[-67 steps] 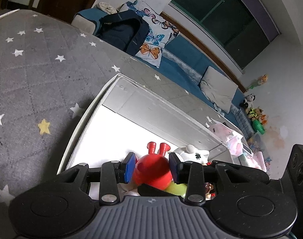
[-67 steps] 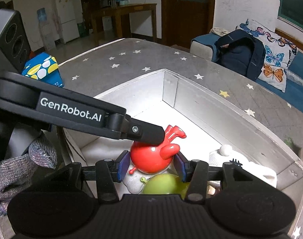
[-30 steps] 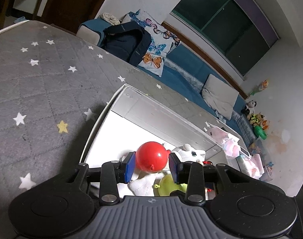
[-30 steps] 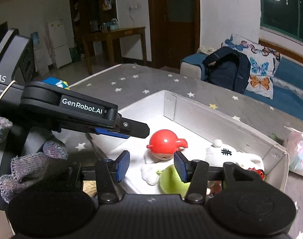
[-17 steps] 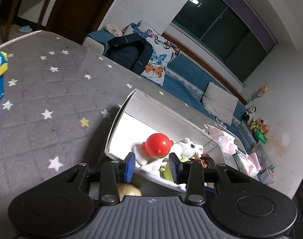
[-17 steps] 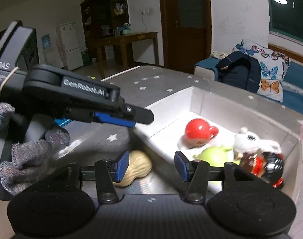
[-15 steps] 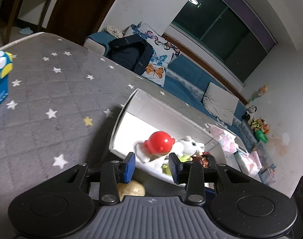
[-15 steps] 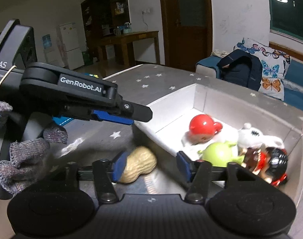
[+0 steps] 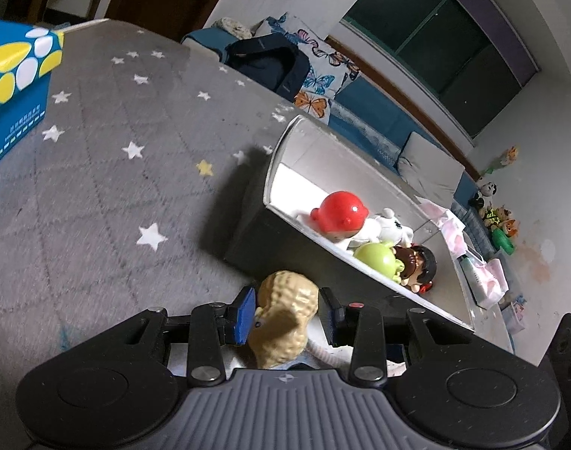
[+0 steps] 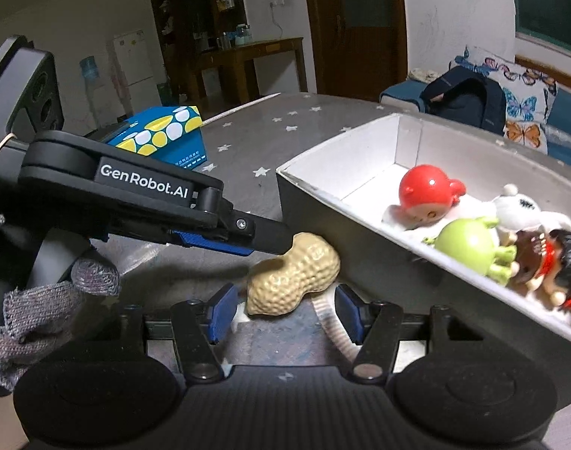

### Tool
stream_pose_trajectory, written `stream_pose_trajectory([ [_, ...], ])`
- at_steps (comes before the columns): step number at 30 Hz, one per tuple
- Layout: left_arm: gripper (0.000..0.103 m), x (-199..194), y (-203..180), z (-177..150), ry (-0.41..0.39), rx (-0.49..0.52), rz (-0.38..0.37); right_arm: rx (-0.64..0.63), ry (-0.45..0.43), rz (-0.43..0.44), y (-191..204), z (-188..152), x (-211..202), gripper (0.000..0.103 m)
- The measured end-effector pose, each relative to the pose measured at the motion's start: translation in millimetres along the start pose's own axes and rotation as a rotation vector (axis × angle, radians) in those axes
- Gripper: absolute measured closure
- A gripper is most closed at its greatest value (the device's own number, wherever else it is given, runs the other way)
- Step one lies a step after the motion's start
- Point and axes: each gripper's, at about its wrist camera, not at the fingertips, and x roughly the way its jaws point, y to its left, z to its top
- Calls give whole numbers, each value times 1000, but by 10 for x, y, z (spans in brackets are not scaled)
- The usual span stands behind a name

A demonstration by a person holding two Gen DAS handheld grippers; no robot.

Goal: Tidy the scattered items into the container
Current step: 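Move the left gripper to the beige peanut toy and grasp it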

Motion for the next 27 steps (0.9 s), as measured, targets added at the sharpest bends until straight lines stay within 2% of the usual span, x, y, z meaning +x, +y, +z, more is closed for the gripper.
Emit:
stream_pose_trajectory([
  [19,64,189,157,32,65,-58,-41,115,21,35,-115,3,244,48],
  [27,68,149,138,7,64,-30,-37,122,19,43,-105,-7,211,53],
])
